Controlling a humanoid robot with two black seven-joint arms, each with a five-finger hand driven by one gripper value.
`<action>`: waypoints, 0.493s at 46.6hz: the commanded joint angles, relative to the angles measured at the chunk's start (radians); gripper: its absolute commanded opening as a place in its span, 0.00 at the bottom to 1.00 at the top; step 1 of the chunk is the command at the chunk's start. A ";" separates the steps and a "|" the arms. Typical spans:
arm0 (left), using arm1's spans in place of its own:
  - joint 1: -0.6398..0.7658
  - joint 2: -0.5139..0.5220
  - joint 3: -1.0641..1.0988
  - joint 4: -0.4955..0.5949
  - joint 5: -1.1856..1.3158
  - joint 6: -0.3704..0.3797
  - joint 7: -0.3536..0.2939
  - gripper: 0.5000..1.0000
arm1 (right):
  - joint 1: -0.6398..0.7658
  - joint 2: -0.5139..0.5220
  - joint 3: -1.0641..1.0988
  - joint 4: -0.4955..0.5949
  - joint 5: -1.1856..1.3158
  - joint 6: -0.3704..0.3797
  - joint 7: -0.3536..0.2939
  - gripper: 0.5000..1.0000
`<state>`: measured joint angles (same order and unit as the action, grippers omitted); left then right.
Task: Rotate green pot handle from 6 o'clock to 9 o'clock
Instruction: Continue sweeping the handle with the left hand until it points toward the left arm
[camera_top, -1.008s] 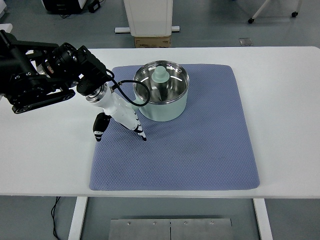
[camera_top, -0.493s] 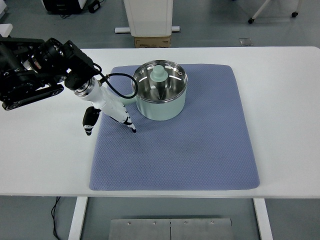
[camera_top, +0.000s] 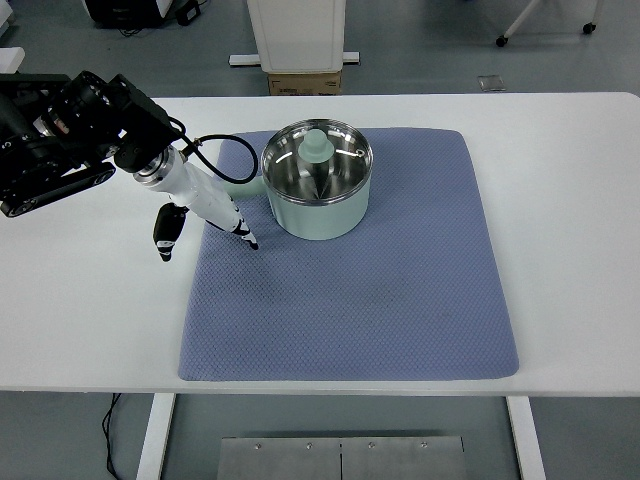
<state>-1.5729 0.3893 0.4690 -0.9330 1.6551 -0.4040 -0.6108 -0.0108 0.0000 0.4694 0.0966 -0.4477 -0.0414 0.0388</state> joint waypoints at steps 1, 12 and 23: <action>0.004 -0.001 0.002 0.017 0.000 0.002 0.000 1.00 | 0.000 0.000 0.000 0.000 0.001 0.000 0.001 1.00; 0.017 -0.001 0.004 0.055 -0.001 0.028 0.000 1.00 | 0.000 0.000 0.000 0.000 0.000 0.000 0.001 1.00; 0.019 -0.006 0.004 0.091 -0.006 0.036 0.000 1.00 | 0.000 0.000 0.000 0.000 0.000 0.000 0.001 1.00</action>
<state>-1.5538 0.3846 0.4726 -0.8463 1.6520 -0.3683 -0.6108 -0.0108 0.0000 0.4694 0.0966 -0.4477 -0.0414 0.0394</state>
